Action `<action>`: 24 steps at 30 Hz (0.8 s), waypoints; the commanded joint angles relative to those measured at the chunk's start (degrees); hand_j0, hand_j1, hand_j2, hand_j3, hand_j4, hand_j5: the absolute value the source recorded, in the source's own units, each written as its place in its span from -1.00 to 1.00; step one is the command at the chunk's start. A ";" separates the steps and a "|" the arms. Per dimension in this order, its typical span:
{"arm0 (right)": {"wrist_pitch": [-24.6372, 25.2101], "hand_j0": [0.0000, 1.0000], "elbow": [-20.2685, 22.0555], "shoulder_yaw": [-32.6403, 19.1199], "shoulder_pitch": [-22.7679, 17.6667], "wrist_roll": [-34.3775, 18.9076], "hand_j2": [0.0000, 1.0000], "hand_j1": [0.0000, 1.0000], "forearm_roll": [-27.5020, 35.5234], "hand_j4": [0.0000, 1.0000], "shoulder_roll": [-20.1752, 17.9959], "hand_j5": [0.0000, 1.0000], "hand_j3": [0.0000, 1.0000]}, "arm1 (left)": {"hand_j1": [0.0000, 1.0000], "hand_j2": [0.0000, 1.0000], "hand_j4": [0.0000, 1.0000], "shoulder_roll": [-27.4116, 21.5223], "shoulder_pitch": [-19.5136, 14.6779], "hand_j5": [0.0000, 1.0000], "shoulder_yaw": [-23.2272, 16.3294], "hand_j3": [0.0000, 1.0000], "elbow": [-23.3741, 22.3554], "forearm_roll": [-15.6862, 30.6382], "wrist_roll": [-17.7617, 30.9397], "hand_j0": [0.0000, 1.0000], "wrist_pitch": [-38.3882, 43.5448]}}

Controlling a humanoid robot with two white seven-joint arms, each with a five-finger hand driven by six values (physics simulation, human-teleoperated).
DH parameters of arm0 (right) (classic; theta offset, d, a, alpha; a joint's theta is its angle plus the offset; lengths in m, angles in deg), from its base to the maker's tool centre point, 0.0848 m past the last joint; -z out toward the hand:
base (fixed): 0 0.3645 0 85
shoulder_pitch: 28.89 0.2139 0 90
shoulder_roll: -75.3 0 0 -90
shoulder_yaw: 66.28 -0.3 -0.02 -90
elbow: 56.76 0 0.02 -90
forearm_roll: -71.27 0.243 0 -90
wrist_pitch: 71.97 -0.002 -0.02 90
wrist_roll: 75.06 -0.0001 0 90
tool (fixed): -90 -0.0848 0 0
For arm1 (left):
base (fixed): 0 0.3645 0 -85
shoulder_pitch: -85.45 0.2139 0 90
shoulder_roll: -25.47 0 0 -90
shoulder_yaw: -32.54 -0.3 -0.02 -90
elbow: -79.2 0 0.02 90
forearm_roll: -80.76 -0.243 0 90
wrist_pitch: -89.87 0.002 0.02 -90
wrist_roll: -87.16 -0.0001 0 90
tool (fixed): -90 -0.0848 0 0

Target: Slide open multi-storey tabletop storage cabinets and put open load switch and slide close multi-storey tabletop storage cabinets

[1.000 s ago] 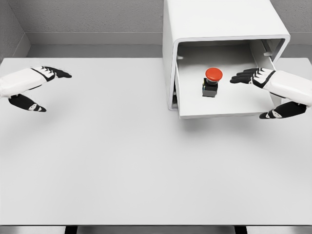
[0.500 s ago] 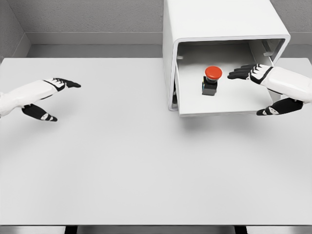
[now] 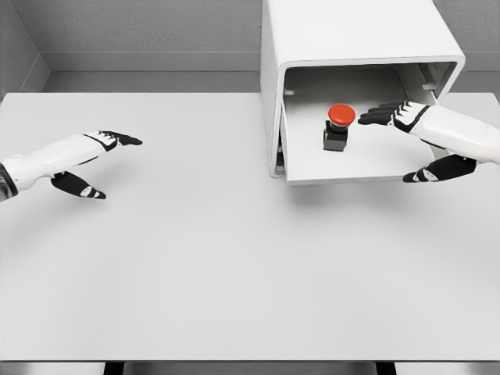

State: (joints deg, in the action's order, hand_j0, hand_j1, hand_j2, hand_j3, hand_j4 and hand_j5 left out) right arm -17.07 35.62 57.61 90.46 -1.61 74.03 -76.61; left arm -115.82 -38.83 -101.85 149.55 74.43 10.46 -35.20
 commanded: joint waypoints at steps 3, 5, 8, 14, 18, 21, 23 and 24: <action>0.10 1.00 -0.44 -0.05 0.09 -0.14 1.00 1.00 0.40 1.00 0.47 1.00 1.00 | 1.00 1.00 1.00 0.22 0.00 1.00 0.09 1.00 -0.03 0.35 -0.03 1.00 0.07; 0.10 1.00 -1.41 0.03 0.44 -0.23 1.00 1.00 0.40 1.00 0.91 1.00 1.00 | 1.00 1.00 1.00 0.22 0.00 1.00 0.09 1.00 -0.03 0.27 -0.03 1.00 0.07; 0.10 1.00 -1.85 0.39 0.53 -0.58 1.00 1.00 0.40 1.00 1.70 1.00 1.00 | 1.00 1.00 1.00 0.31 0.00 1.00 0.09 1.00 -0.03 0.27 -0.03 1.00 0.07; 0.10 1.00 -3.78 0.91 1.49 -0.76 1.00 1.00 0.40 1.00 2.85 1.00 1.00 | 1.00 1.00 1.00 0.75 0.00 1.00 0.09 1.00 0.05 0.18 -0.03 1.00 0.07; 0.10 1.00 -4.57 0.91 1.85 -1.28 1.00 1.00 0.40 1.00 3.64 1.00 1.00 | 1.00 1.00 1.00 1.01 0.00 1.00 0.00 1.00 0.05 0.18 0.06 1.00 0.07; 0.10 1.00 -5.37 1.26 2.55 -1.28 1.00 1.00 0.40 1.00 3.64 1.00 1.00 | 1.00 1.00 1.00 1.01 0.00 1.00 0.00 1.00 0.05 0.18 0.06 1.00 0.07; 0.10 1.00 -5.72 1.26 3.08 -1.28 1.00 1.00 0.40 1.00 4.16 1.00 1.00 | 1.00 1.00 1.00 0.92 0.00 1.00 0.00 1.00 0.14 0.18 0.06 1.00 0.07; 0.10 1.00 -6.59 1.79 3.78 -1.37 1.00 1.00 0.40 1.00 4.52 1.00 1.00 | 1.00 1.00 1.00 0.92 0.00 1.00 0.00 1.00 0.14 0.18 0.06 1.00 0.07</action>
State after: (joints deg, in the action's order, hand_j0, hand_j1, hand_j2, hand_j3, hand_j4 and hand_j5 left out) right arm -17.05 29.94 59.15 94.94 -2.93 74.08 -72.56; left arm -114.84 -38.74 -101.91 149.63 74.21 10.54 -35.19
